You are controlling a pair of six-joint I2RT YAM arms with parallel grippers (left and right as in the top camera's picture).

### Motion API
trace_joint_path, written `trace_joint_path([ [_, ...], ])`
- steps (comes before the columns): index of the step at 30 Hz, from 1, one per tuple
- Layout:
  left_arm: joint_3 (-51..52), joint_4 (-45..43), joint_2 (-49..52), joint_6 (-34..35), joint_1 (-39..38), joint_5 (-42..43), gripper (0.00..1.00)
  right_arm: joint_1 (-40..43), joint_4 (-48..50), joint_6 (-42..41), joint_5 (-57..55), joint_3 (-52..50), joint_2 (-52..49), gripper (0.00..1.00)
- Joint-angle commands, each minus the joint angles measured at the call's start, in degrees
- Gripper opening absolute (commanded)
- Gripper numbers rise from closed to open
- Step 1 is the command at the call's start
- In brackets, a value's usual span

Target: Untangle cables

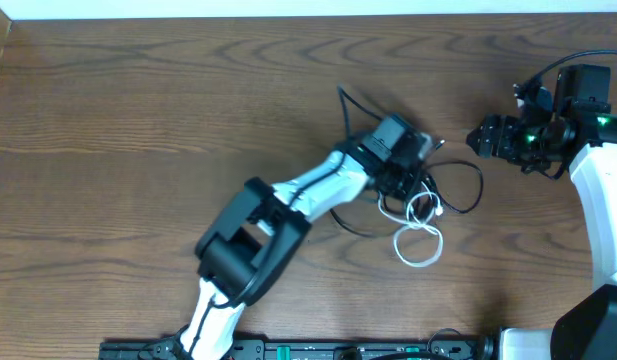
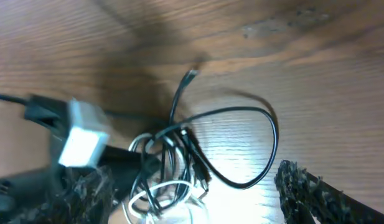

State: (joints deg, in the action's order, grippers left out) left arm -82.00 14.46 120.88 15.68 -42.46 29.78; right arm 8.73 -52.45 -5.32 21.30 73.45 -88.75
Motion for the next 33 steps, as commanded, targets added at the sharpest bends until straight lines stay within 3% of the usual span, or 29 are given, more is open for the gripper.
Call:
trace_joint_path([
  [1,-0.8,0.0,-8.7,0.3,4.4,-0.7,0.07,-2.0,0.8,3.7,7.7,0.6,0.3,0.8],
  [4,-0.7,0.1,-14.4,0.3,7.6,-0.7,0.08,-3.7,2.7,5.7,17.6,0.6,0.3,0.8],
  [9,-0.7,1.4,-20.2,3.7,12.2,-0.9,0.07,-7.1,6.4,5.0,23.4,0.6,0.3,0.77],
  [13,-0.7,2.2,-21.8,10.3,15.3,-0.9,0.07,-11.1,9.2,3.6,23.2,0.6,0.3,0.73],
  [23,-0.7,2.0,-21.9,16.4,16.7,-0.6,0.08,-19.3,15.3,-1.7,13.4,0.6,0.0,0.72],
  [30,-0.7,3.4,-21.9,15.8,16.8,0.0,0.07,-20.7,16.2,11.6,9.5,0.6,-2.3,0.8],
  [33,-0.7,3.5,-21.9,10.5,16.8,4.1,0.06,-19.7,16.2,14.4,10.4,0.6,-4.1,0.81],
])
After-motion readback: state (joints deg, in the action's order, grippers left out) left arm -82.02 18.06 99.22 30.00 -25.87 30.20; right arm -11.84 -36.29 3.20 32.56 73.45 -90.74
